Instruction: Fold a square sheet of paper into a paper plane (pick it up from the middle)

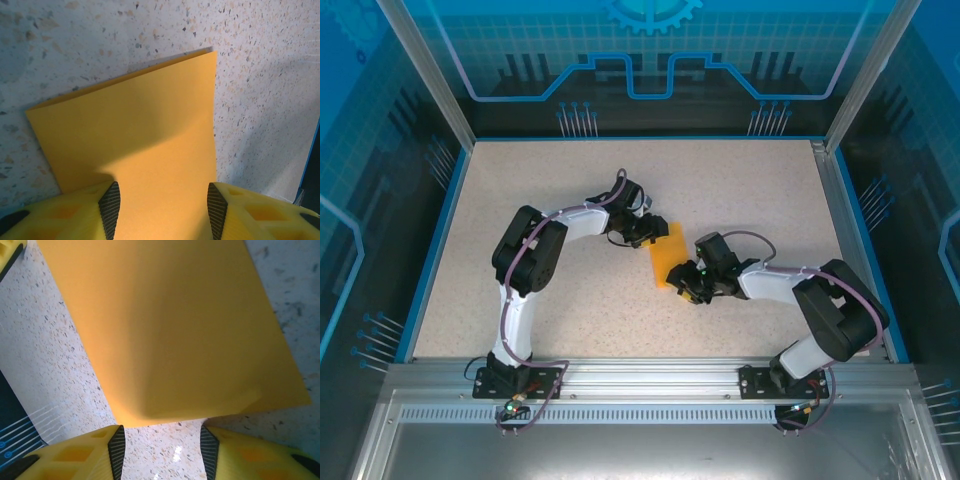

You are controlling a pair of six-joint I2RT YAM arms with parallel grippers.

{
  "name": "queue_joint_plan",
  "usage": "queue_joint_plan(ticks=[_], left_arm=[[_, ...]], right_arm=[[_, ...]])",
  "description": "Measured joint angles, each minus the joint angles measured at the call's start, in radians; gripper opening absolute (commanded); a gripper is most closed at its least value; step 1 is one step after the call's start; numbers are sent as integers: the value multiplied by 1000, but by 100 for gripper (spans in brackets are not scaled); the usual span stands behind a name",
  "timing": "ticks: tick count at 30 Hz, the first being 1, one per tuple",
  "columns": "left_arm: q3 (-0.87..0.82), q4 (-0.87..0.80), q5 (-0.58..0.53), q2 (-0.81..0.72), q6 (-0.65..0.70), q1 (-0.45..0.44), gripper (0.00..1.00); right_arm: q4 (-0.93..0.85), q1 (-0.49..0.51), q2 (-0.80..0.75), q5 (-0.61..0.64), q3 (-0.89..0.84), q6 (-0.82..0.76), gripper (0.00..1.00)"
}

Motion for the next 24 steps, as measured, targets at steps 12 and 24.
queue_joint_plan(ticks=[12,24], left_arm=[[-1,1,1,0,0,0,53],[-1,2,2,0,0,0,53]], right_arm=[[86,-63,14,31,-3,11,48],[87,-150,14,12,27,-141,64]])
